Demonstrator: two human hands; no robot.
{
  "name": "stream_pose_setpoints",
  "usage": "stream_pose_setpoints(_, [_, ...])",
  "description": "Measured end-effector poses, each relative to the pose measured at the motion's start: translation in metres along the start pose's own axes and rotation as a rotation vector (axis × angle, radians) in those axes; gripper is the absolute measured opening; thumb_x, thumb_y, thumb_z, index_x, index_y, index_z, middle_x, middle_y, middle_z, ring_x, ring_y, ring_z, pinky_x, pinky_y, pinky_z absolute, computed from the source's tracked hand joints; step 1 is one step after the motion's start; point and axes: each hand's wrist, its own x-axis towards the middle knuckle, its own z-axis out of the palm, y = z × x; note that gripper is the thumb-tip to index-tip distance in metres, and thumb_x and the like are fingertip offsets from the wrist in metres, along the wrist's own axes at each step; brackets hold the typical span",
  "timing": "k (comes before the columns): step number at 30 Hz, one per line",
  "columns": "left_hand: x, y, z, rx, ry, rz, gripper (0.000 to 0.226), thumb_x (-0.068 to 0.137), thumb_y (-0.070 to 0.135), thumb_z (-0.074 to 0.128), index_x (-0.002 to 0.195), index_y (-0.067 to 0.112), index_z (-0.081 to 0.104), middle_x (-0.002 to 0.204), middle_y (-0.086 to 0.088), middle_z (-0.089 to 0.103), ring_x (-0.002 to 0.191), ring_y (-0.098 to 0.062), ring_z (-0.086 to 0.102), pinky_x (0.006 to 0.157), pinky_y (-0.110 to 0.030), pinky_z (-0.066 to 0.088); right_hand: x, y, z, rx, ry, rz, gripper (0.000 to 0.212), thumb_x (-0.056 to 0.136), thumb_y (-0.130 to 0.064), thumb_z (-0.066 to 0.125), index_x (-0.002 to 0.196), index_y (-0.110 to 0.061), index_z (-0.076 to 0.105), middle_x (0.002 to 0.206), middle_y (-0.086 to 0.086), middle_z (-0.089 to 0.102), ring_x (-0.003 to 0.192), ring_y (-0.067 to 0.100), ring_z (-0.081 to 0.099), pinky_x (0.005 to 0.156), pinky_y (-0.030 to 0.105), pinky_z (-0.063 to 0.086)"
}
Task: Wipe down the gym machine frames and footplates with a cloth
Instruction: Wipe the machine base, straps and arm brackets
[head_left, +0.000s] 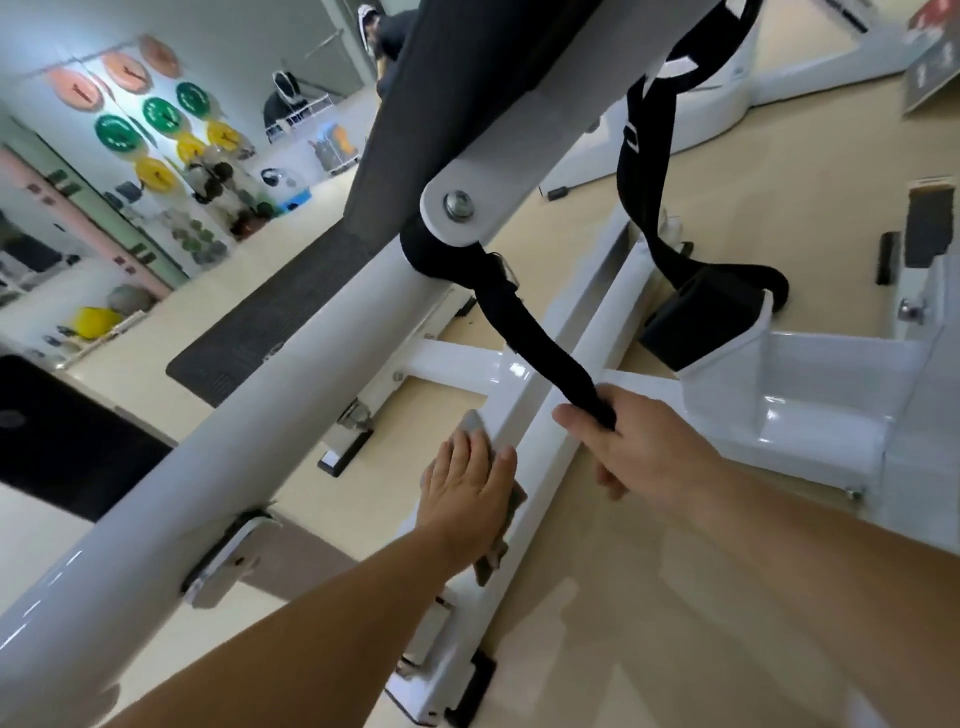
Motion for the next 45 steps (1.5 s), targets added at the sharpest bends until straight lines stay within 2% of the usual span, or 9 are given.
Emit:
stream_pose_setpoints(2, [-0.014,-0.002,-0.005,-0.006,-0.087,-0.057,0.074,0.102,0.062,0.02,0.16,0.017,0.02,0.169,-0.009,0.013,0.156,-0.029,0.007,0.127,-0.049,0.008,-0.009,0.0,-0.004,-0.161,0.068,-0.101,0.049,0.09,-0.076,0.035,0.097,-0.03,0.051,0.058,-0.004,0.06,0.049,0.005,0.058,0.053,0.024,0.045])
stream_pose_setpoints(5, [-0.031,-0.01,-0.009,0.074,-0.207,-0.11,0.072,0.106,0.057,0.026,0.163,0.031,-0.01,0.168,0.009,-0.021,0.155,-0.017,-0.021,0.124,-0.044,-0.009,-0.019,0.004,0.0,0.015,0.086,-0.152,0.051,0.09,-0.073,0.029,0.098,-0.027,0.05,0.064,0.003,0.06,0.051,0.016,0.059,0.054,0.041,0.056])
stream_pose_setpoints(18, [0.024,0.006,0.005,0.159,-0.063,-0.078,0.071,0.107,0.049,0.031,0.162,0.032,-0.011,0.172,0.006,-0.009,0.158,-0.022,-0.007,0.128,-0.041,0.002,0.052,0.032,-0.048,0.219,0.23,-0.066,0.024,0.102,-0.042,0.056,0.096,-0.022,0.065,0.087,0.001,0.07,0.087,0.021,0.067,0.08,0.044,0.054])
stream_pose_setpoints(24, [0.078,0.016,0.0,0.124,-0.061,-0.012,0.068,0.106,0.058,0.027,0.163,0.033,-0.001,0.172,0.009,0.0,0.158,-0.018,-0.003,0.126,-0.039,0.006,0.07,0.026,-0.047,0.029,0.25,-0.054,0.03,0.105,-0.046,0.047,0.08,-0.03,0.051,0.072,-0.006,0.055,0.072,0.013,0.054,0.059,0.034,0.037])
stream_pose_setpoints(28, [0.072,0.014,0.006,0.074,0.003,0.022,0.068,0.106,0.06,0.026,0.163,0.035,0.0,0.171,0.009,0.006,0.157,-0.018,0.005,0.128,-0.041,0.011,0.068,0.037,-0.041,-0.347,0.566,-0.252,0.039,0.106,-0.047,0.038,0.075,-0.025,0.041,0.069,-0.002,0.05,0.063,0.021,0.049,0.052,0.032,0.029])
stream_pose_setpoints(30, [0.058,0.01,0.008,0.088,0.062,0.053,0.067,0.106,0.058,0.024,0.163,0.034,-0.001,0.17,0.009,0.012,0.155,-0.019,0.011,0.128,-0.041,0.015,0.065,0.045,-0.039,-0.577,0.648,-0.442,0.041,0.108,-0.041,0.038,0.078,-0.016,0.05,0.077,0.004,0.056,0.073,0.028,0.054,0.061,0.035,0.037])
stream_pose_setpoints(32, [0.044,0.006,0.012,0.123,0.101,0.079,0.068,0.107,0.057,0.025,0.163,0.034,-0.005,0.169,0.011,0.01,0.155,-0.018,0.008,0.128,-0.04,0.012,0.064,0.054,-0.037,-0.741,0.666,-0.587,0.041,0.107,-0.035,0.044,0.083,-0.006,0.061,0.099,0.012,0.067,0.101,0.037,0.062,0.092,0.045,0.047])
stream_pose_setpoints(34, [0.042,0.005,0.013,0.187,0.138,0.094,0.068,0.107,0.055,0.027,0.163,0.033,-0.005,0.169,0.01,0.01,0.153,-0.019,0.011,0.127,-0.038,0.014,0.064,0.056,-0.042,-0.869,0.694,-0.581,0.043,0.107,-0.034,0.047,0.089,-0.001,0.067,0.126,0.016,0.067,0.129,0.042,0.054,0.118,0.056,0.031])
stream_pose_setpoints(45, [0.126,0.052,0.009,0.171,0.068,0.078,0.067,0.106,0.053,0.034,0.162,0.026,0.011,0.167,0.004,0.022,0.149,-0.021,0.023,0.121,-0.04,0.024,0.091,0.055,-0.056,-0.681,0.598,-0.294,0.061,0.095,-0.068,0.028,0.091,-0.03,0.076,0.125,-0.003,0.058,0.144,0.035,0.031,0.116,0.064,0.018])
